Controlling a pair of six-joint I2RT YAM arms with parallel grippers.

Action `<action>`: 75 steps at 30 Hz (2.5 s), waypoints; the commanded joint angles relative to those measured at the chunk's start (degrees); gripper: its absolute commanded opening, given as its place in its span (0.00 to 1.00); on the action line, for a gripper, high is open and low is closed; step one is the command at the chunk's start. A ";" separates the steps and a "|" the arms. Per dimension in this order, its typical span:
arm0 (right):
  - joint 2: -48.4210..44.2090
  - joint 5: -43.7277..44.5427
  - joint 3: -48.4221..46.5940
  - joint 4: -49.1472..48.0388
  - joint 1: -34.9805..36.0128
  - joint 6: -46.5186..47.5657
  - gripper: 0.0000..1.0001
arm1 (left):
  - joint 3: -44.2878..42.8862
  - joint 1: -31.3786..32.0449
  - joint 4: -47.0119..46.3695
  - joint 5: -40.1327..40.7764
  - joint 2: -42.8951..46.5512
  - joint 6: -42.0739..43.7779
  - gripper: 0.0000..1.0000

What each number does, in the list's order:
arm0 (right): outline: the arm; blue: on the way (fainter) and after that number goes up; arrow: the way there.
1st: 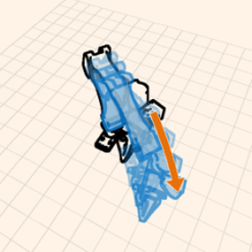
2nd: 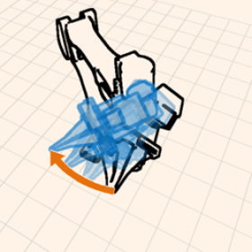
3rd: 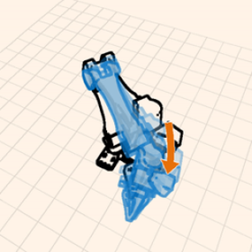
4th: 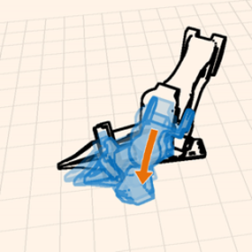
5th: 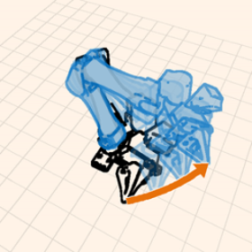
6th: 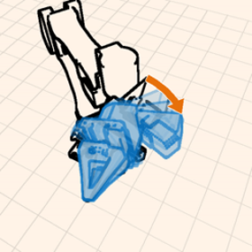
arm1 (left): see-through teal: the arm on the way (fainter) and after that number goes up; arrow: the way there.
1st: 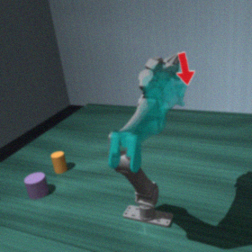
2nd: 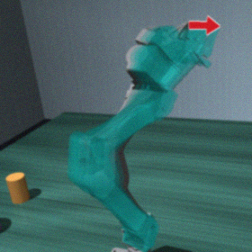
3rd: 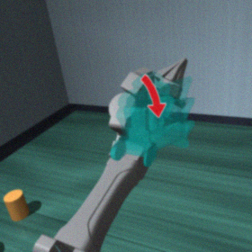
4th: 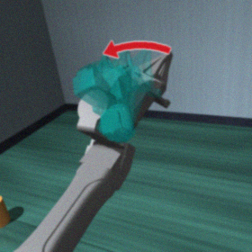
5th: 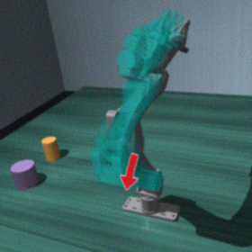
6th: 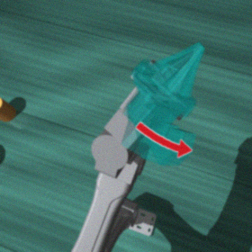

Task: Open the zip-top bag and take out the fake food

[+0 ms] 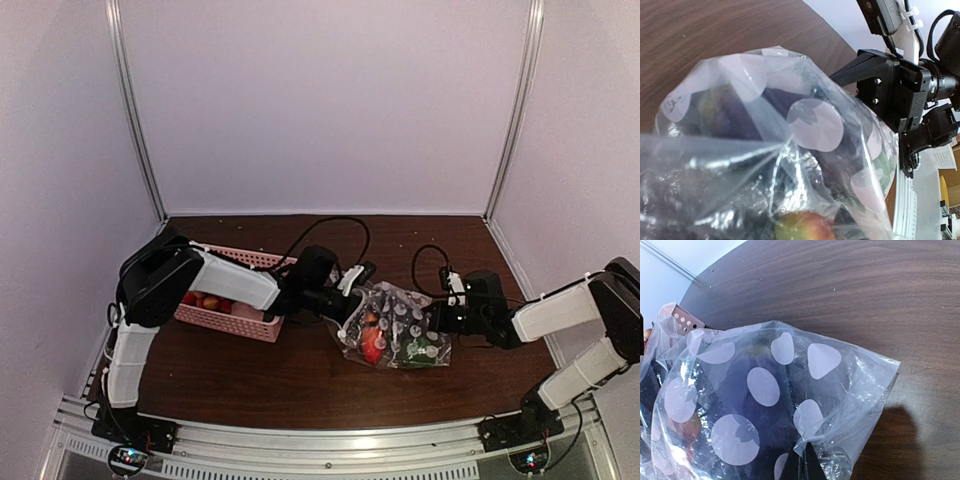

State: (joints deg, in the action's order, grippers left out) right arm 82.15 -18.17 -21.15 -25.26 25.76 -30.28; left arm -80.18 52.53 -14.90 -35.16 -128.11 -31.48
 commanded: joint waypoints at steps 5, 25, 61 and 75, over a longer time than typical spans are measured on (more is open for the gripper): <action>-5.44 0.49 0.85 3.78 -3.87 1.43 0.00 | 5.96 -3.44 -1.68 6.34 8.25 1.68 0.17; -11.13 2.15 3.74 6.31 -9.58 2.15 0.00 | 13.91 -9.02 -4.57 13.09 19.45 -0.68 0.11; -11.29 -2.04 2.70 5.72 -9.85 4.30 0.00 | 15.14 -17.38 35.74 39.68 35.44 16.98 0.18; -10.75 -2.42 2.04 5.79 -9.85 5.31 0.00 | 22.34 -17.38 33.31 43.25 39.20 8.02 0.54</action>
State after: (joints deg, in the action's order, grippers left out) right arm 71.66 -19.64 -18.22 -19.90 16.25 -26.02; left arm -58.70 35.44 21.10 5.78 -92.25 -21.10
